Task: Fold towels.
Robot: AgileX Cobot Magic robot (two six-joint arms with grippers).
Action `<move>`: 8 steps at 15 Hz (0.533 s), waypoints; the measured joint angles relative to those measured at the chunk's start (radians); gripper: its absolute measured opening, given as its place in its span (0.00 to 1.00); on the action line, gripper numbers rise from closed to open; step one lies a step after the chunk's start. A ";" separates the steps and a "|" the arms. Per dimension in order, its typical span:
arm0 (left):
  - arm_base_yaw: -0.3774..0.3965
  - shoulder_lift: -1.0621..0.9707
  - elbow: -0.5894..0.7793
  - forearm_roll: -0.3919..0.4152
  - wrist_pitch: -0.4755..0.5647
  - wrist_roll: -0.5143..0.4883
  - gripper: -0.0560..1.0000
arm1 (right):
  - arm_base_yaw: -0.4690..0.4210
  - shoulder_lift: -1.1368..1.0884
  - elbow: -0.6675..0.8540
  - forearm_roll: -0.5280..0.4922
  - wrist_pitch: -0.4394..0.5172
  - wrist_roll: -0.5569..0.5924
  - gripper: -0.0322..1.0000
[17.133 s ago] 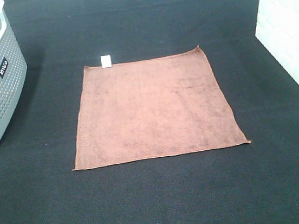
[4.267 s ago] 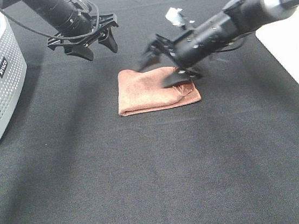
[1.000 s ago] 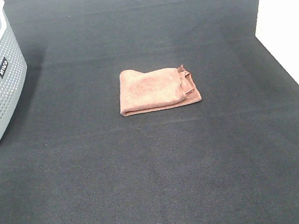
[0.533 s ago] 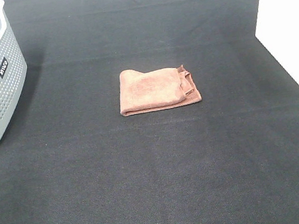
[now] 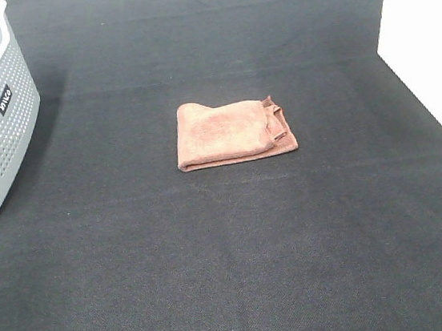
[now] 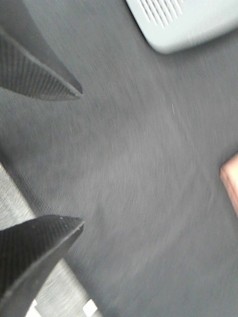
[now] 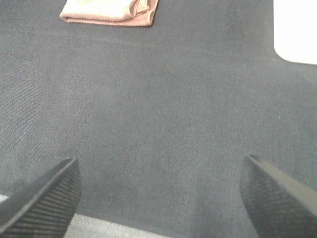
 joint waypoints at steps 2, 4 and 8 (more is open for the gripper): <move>0.108 -0.029 0.000 0.000 0.000 0.001 0.66 | -0.030 -0.063 0.000 0.004 -0.003 0.000 0.83; 0.179 -0.090 0.000 0.000 0.000 0.001 0.66 | -0.093 -0.120 0.000 0.010 -0.002 0.000 0.83; 0.249 -0.171 0.000 -0.001 0.000 0.001 0.66 | -0.104 -0.167 0.001 0.021 -0.002 0.000 0.83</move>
